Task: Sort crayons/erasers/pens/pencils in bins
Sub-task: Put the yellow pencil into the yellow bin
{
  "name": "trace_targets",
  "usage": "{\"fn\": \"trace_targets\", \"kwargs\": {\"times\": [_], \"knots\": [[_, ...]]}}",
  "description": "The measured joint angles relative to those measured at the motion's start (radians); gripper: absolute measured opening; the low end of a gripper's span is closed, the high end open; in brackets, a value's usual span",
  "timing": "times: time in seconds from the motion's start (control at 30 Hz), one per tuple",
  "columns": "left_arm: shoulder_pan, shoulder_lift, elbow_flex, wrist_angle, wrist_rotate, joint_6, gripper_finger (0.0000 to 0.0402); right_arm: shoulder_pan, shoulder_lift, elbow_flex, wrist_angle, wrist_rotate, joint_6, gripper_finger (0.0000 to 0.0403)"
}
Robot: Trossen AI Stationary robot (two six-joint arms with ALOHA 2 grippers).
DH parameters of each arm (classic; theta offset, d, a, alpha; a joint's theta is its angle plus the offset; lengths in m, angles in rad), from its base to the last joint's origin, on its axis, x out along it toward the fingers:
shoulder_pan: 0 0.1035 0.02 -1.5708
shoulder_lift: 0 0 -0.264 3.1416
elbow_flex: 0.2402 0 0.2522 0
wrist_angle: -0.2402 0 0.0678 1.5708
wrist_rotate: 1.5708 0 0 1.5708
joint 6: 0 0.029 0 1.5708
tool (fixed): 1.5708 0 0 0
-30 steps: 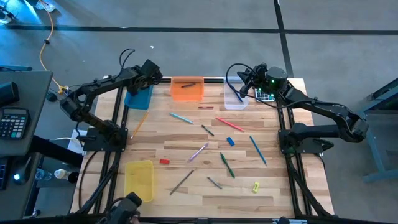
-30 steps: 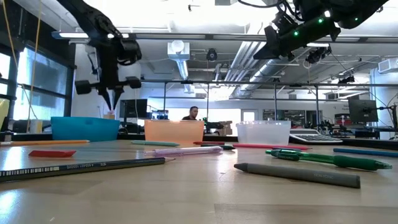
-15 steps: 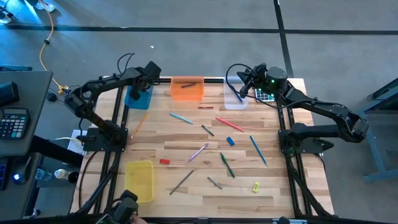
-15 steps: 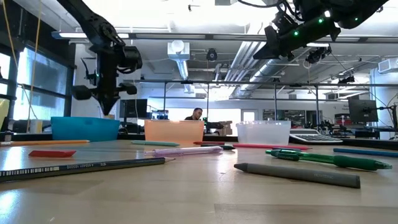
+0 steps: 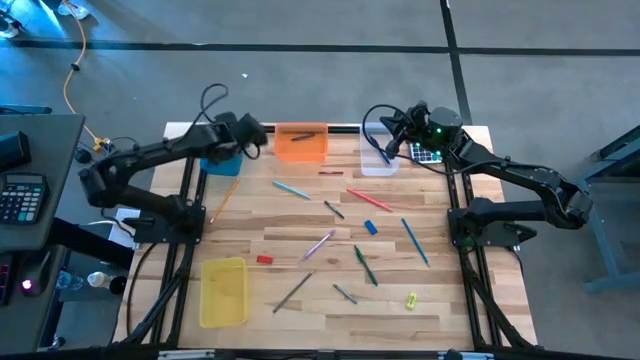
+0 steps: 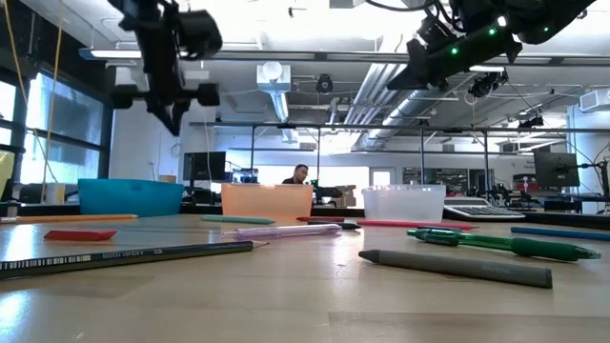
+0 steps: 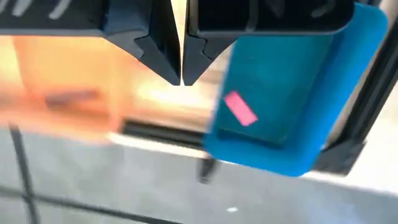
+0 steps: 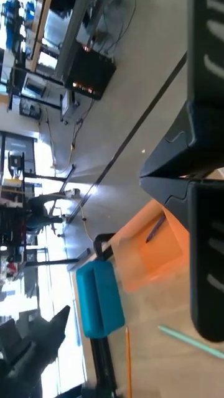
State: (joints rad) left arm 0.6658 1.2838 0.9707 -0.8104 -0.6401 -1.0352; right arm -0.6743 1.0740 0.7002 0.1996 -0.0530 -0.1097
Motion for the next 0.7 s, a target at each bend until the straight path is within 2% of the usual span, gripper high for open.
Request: {"fn": "trace_targets", "kwargs": {"times": [0.1,0.2,0.3,0.4,0.5,0.6,0.7], "knots": [[-0.090,-0.007,0.000,-0.001,0.030,0.151,0.0007,0.004,0.000,0.000,-0.001,-0.012,0.011,0.0000],[-0.153,-0.010,0.000,-0.001,0.109,0.279,0.0007,0.014,0.000,0.000,-0.009,-0.012,0.080,0.0000],[-0.180,-0.009,0.000,-0.011,0.222,0.367,0.0005,0.041,0.000,0.000,-0.009,-0.012,0.150,0.0000],[-0.173,0.004,0.000,-0.091,0.305,0.441,0.0001,0.090,0.000,0.000,-0.010,-0.008,0.158,0.0000],[-0.150,0.018,-0.007,-0.150,0.339,0.517,0.0001,0.147,0.000,0.000,-0.017,0.090,0.225,0.0000],[-0.139,0.021,-0.039,-0.148,0.355,0.594,0.0000,0.198,0.000,0.000,-0.031,0.218,0.295,0.0000],[-0.136,0.021,-0.066,-0.109,0.368,0.621,0.0000,0.233,0.000,0.000,-0.038,0.282,0.343,0.0000]]}}
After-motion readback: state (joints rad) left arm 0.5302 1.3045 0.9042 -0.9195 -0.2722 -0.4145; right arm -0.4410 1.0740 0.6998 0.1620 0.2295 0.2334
